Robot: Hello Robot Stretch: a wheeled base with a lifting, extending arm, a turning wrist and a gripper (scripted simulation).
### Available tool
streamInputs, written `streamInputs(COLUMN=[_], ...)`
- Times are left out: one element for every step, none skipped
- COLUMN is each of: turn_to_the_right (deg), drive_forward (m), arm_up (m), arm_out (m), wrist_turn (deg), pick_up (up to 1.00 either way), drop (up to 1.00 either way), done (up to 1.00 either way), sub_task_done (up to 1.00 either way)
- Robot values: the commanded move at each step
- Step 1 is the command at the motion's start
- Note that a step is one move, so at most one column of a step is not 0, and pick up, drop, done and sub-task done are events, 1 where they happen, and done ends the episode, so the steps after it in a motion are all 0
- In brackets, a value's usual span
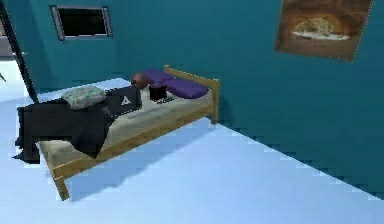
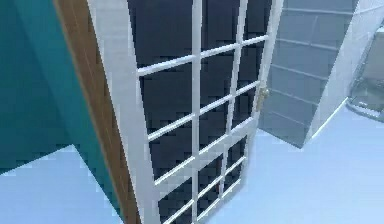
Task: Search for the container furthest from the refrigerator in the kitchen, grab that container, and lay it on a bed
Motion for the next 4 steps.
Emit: streamInputs(turn_to_the_right=[0.0, -45.0, -21.0, 0.0], drive_forward=[0.15, 0.00, 0.00, 1.00], arm_up=[0.00, 0.00, 0.00, 0.00], arm_out=[0.00, 0.00, 0.00, 0.00], wrist_turn=[0.0, 0.0, 0.0, 0.0], pick_up=[0.00, 0.00, 0.00, 0.00], drop=[0.00, 0.00, 0.00, 0.00], done=[0.00, 0.00, 0.00, 0.00], sub_task_done=[0.00, 0.00, 0.00, 0.00])
